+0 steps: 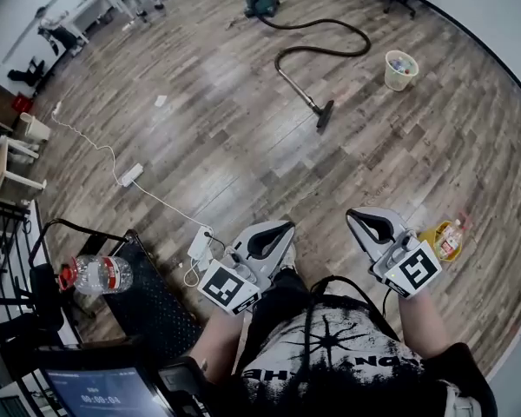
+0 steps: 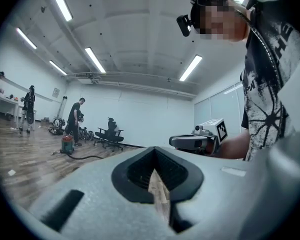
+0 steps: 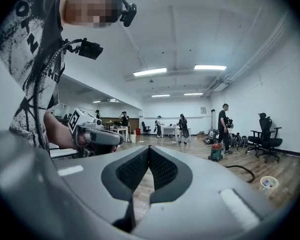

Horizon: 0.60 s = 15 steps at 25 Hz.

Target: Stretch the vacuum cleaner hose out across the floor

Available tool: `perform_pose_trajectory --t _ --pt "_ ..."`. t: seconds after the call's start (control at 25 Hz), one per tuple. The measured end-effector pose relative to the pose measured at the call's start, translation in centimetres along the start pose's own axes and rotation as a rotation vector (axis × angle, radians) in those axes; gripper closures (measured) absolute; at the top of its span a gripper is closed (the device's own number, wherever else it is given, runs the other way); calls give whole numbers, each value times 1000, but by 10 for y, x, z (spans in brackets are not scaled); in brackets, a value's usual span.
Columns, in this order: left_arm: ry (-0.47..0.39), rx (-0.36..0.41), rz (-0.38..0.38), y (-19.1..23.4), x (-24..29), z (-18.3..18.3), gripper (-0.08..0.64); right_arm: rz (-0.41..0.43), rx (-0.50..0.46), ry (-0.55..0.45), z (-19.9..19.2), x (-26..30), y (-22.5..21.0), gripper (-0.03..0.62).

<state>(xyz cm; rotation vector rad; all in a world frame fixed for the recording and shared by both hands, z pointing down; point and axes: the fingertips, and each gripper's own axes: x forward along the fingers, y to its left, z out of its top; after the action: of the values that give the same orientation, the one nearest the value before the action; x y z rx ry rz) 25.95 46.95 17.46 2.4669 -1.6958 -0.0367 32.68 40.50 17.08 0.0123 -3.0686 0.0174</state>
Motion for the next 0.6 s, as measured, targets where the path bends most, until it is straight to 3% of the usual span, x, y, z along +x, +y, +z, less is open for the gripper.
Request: perform_pose_trajectory --t 0.24,0.6 --pt "-2 1 -22 69 6 15 561 -18 -4 -7 15 63 -39 588" --pt "-24 32 -47 174 -8 42 561 -40 -10 8 22 163 -60 588"
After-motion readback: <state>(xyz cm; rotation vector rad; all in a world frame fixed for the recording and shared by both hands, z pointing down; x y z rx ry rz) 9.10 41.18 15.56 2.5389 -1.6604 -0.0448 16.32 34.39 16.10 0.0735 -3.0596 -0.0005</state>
